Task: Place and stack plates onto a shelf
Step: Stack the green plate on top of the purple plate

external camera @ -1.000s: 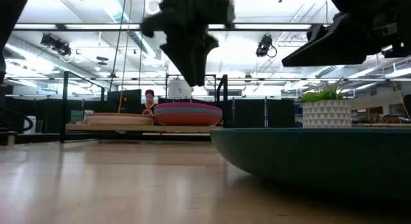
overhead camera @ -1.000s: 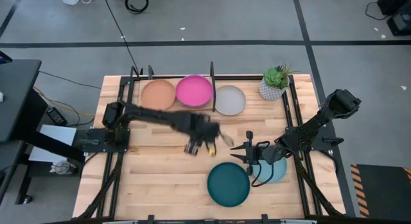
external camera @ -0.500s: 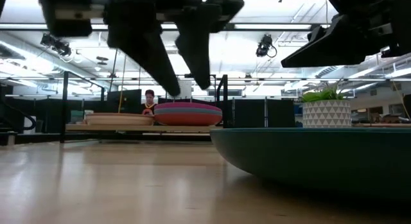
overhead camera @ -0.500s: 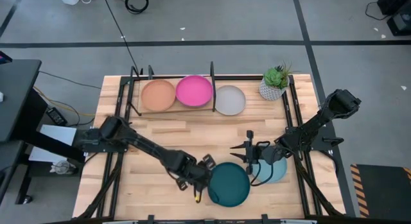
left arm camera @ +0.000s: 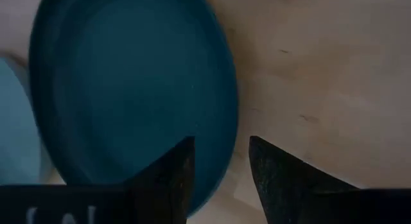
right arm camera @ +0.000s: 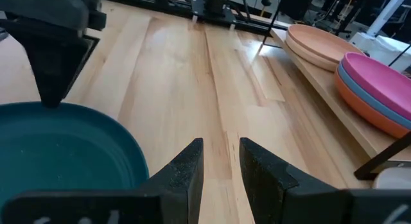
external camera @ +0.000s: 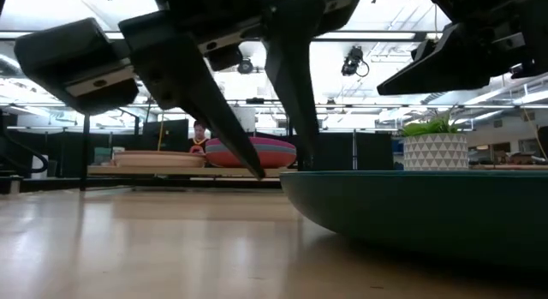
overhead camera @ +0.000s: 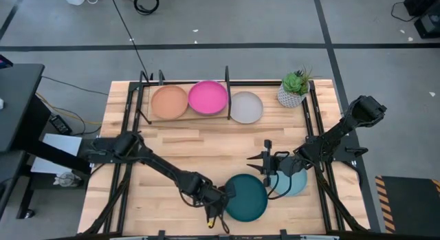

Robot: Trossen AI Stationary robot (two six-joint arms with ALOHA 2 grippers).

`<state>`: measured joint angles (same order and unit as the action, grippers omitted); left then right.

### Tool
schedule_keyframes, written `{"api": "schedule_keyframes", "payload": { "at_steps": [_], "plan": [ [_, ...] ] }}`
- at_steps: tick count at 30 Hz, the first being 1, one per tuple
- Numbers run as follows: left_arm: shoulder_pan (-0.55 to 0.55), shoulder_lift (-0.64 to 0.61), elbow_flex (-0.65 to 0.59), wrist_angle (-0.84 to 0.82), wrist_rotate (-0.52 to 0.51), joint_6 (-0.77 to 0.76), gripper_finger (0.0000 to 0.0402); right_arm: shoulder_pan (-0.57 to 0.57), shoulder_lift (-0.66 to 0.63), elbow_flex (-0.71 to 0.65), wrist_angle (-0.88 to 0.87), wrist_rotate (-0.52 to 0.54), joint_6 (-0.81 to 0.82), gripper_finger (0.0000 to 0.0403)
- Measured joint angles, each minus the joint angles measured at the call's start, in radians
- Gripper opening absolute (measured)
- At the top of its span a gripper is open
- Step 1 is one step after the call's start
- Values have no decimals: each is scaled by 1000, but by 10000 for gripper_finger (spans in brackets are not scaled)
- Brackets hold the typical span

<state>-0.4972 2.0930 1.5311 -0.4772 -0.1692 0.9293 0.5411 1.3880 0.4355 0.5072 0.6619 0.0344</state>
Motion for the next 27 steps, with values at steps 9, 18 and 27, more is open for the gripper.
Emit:
{"api": "schedule_keyframes", "payload": {
  "at_steps": [9, 18, 27],
  "plan": [
    [8, 37, -1, 27, 29, 21, 91, 0, 0, 0, 6, 0, 0, 107],
    [13, 37, 1, -11, 30, -45, 14, 0, 0, 0, 7, 0, -5, 107],
    [25, -47, 128, -380, 64, -456, 12, 9, 0, 0, 16, 123, -16, 107]
  ]
}}
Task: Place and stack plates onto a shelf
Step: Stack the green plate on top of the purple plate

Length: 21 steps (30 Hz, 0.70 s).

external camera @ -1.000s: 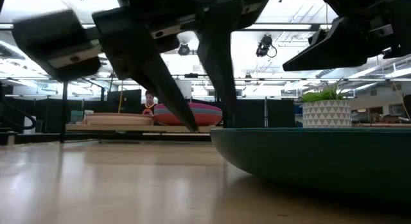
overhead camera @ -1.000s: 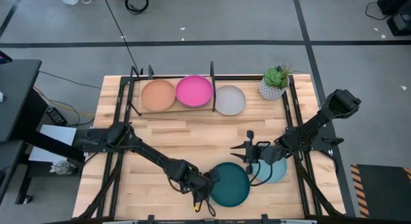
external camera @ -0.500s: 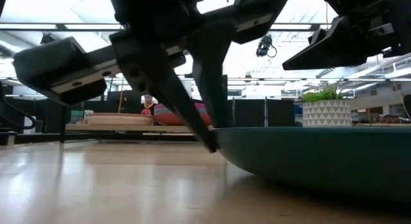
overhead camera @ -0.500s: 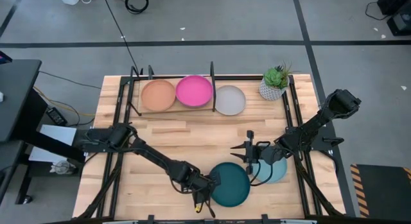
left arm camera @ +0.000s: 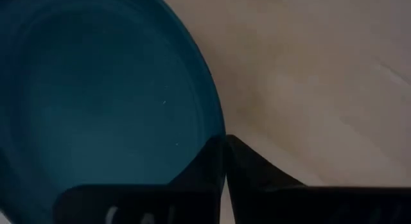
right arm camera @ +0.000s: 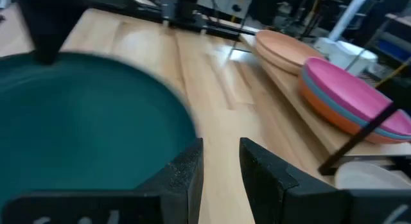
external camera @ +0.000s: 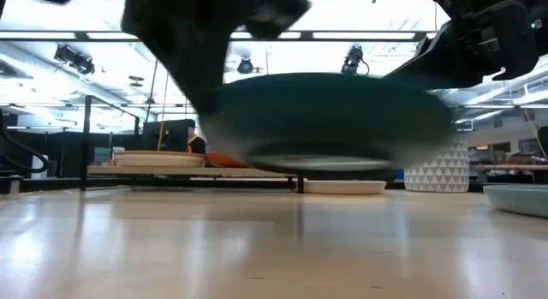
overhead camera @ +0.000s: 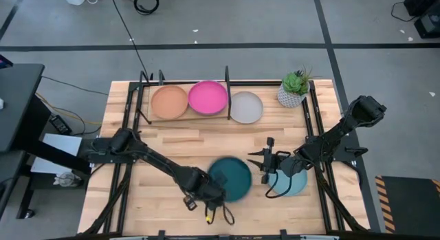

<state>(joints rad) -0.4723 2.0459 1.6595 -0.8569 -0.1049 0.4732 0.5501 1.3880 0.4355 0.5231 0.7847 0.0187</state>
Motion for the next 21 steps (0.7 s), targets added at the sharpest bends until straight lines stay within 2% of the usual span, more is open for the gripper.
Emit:
{"api": "schedule_keyframes", "payload": {
  "at_steps": [4, 9, 14, 17, 21],
  "plan": [
    [39, -65, 23, -216, -30, -195, 12, 7, 0, 0, 18, 11, -15, 107],
    [125, -129, 21, -484, -151, -357, 12, 7, 0, 0, 30, 1, -26, 107],
    [272, -182, 21, -547, -218, -306, 12, 7, 0, 0, 29, 0, -30, 107],
    [377, -188, 21, -537, -212, -239, 12, 7, 0, 0, 27, -6, -29, 107],
    [538, -191, 21, -502, -156, -165, 12, 9, 0, 0, 21, -24, -23, 107]
  ]
}}
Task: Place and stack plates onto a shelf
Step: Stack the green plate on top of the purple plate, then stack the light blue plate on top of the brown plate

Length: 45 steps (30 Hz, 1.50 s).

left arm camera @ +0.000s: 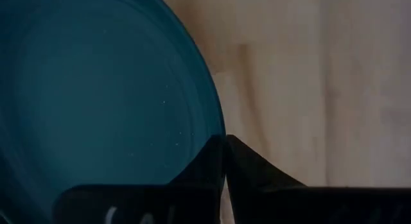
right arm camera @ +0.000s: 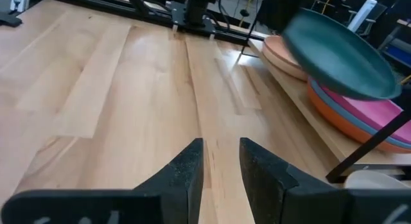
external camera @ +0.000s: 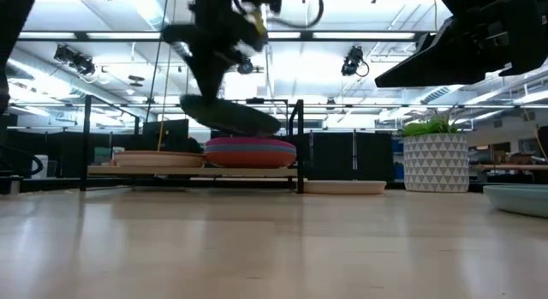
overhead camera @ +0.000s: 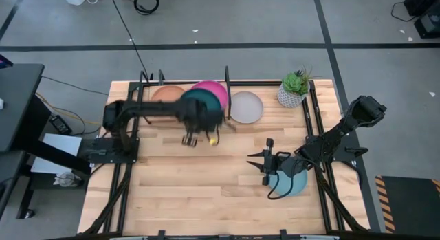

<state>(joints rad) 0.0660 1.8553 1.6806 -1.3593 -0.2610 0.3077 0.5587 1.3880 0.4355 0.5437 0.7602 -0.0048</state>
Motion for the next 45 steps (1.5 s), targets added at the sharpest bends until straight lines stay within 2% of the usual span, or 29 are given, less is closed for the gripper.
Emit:
{"api": "schedule_keyframes", "payload": {
  "at_steps": [7, 11, 14, 19, 23, 26, 32, 36, 40, 45],
  "plan": [
    [211, 0, 0, 122, 47, 144, 12, 29, 0, 0, -7, 15, 3, 107],
    [276, 18, -12, 216, 134, 178, 12, 41, 0, 0, -7, 38, 4, 107],
    [293, 28, -32, 270, 147, 175, 16, 49, 0, 0, -5, 41, 3, 107],
    [289, 39, -39, 281, 151, 137, 82, 53, 0, 0, -6, 51, 5, 107],
    [261, 27, -39, 275, 147, 118, 139, 55, 0, 0, -7, 58, 2, 107],
    [218, 2, -39, 279, 150, 109, 162, 55, 0, 0, -6, 59, 2, 107],
    [60, 10, -38, 386, 188, 101, 160, 55, 0, 0, -7, 62, -4, 107],
    [-54, 48, -39, 436, 144, 118, 154, 55, 0, 0, -31, 71, 28, 107],
    [-127, 62, -43, 422, 97, 86, 153, 49, 0, 6, -145, 99, 150, 107],
    [-209, 60, -177, 587, 127, 133, 144, -4, 1, 151, -517, -42, 305, 107]
  ]
}}
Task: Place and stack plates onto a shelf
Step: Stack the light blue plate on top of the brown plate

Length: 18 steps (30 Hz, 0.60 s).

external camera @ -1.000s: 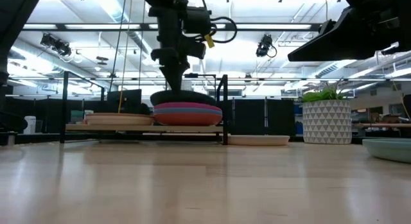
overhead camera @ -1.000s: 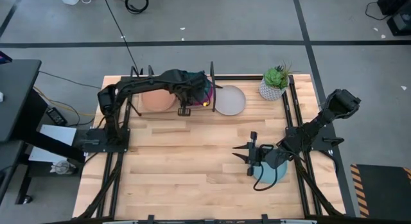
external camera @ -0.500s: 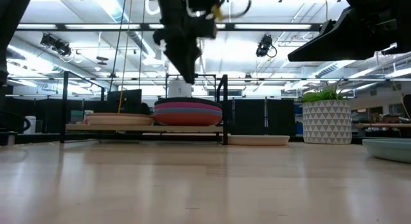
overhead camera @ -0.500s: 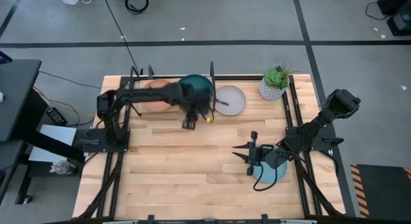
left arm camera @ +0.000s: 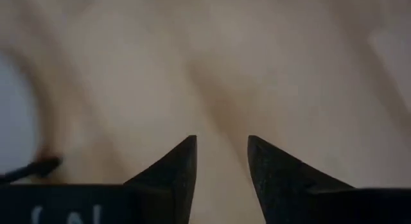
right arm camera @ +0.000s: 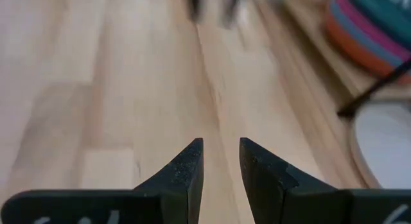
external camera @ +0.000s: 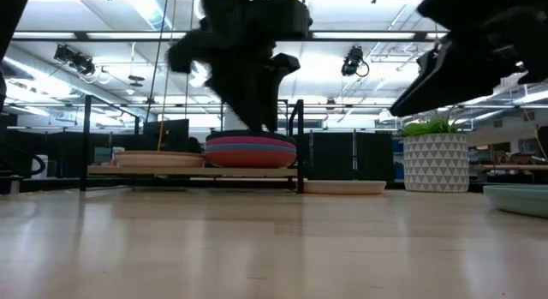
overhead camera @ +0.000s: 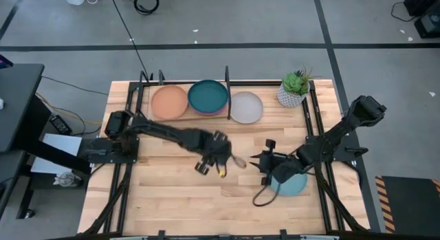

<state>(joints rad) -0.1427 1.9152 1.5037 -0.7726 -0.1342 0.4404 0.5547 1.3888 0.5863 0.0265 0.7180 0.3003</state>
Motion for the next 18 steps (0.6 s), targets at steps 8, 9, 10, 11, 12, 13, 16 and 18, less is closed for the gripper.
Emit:
{"api": "schedule_keyframes", "payload": {
  "at_steps": [8, 9, 10, 11, 12, 13, 16, 18],
  "plan": [
    [-14, -5, -119, 101, 7, 5, 111, -167, 0, 147, -440, -98, -41, 107],
    [-15, -9, -130, 102, 13, 0, 107, -200, 0, 147, -449, -131, -70, 107],
    [-18, -17, -145, 104, 19, -7, 102, -234, 0, 147, -453, -168, -99, 107],
    [-20, -29, -163, 109, 27, -11, 98, -264, 0, 147, -453, -210, -125, 107],
    [-21, -43, -182, 118, 35, -15, 94, -293, 0, 147, -451, -250, -151, 107],
    [-21, -59, -204, 130, 40, -19, 89, -319, 0, 147, -449, -285, -173, 107],
    [-18, -126, -301, 178, 35, -43, 75, -377, 0, 147, -446, -347, -215, 107],
    [-17, -190, -376, 230, 32, -65, 67, -398, 0, 147, -443, -351, -225, 107]
  ]
}}
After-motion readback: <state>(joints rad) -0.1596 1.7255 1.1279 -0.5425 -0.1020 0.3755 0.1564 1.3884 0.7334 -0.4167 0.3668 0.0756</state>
